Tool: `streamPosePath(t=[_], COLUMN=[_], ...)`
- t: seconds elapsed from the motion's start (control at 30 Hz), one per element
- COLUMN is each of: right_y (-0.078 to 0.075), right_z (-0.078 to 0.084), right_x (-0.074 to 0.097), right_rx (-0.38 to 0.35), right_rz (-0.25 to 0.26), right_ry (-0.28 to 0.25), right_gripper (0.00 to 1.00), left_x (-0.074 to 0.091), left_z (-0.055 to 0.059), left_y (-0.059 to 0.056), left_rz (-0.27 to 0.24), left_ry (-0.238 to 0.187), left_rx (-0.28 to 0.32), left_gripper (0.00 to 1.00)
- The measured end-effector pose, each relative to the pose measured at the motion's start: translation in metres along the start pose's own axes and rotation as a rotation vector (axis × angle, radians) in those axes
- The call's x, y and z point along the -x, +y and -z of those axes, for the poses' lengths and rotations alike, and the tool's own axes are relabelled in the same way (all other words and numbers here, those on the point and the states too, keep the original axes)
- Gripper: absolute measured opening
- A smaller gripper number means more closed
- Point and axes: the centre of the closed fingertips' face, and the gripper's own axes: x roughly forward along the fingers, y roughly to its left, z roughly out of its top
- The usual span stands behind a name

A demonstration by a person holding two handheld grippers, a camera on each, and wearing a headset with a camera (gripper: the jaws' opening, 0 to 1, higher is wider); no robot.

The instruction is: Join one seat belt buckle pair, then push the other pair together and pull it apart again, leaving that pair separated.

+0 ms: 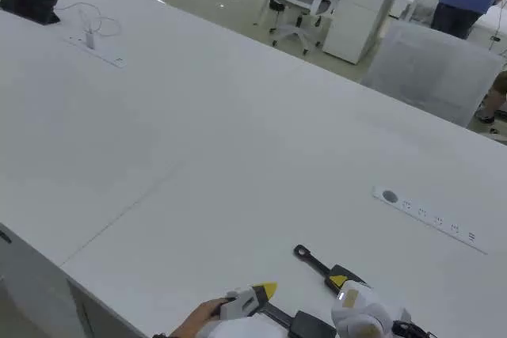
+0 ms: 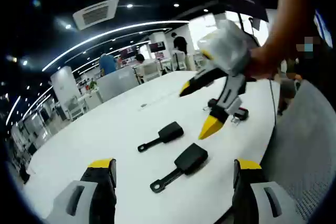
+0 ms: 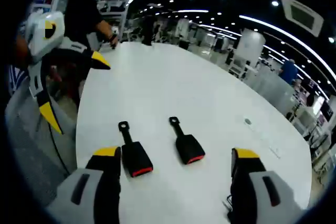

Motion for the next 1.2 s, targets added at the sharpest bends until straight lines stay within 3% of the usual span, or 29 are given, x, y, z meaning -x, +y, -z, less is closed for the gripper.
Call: streamPosePath(t=[0.2, 0.47, 0.73, 1.2], right_y=[0.020, 0.023, 0.027, 0.028], right_z=[0.009, 0.006, 0.010, 0.010], right_x=[-0.005, -0.009, -0.010, -0.014], right_rx=[-0.018, -0.021, 0.001, -0.014], right_rz=[-0.049, -0.072, -0.091, -0.088], right_ry=[0.011, 0.009, 0.020, 0.015], right_gripper=[0.96, 0.97, 0.98, 0.99], left_x=[0.007, 0.012, 0.008, 0.009], left_z=[0.008, 0.013, 0.015, 0.020], left_y=[-0.003, 0.003, 0.001, 0.007], left_rz=[-0.006, -0.023, -0.021, -0.035], left_ry=[0.003, 0.003, 0.004, 0.001], left_rx=[0.030, 0.054, 0.056, 0.079], left_gripper=[1.00, 1.00, 1.00, 1.00])
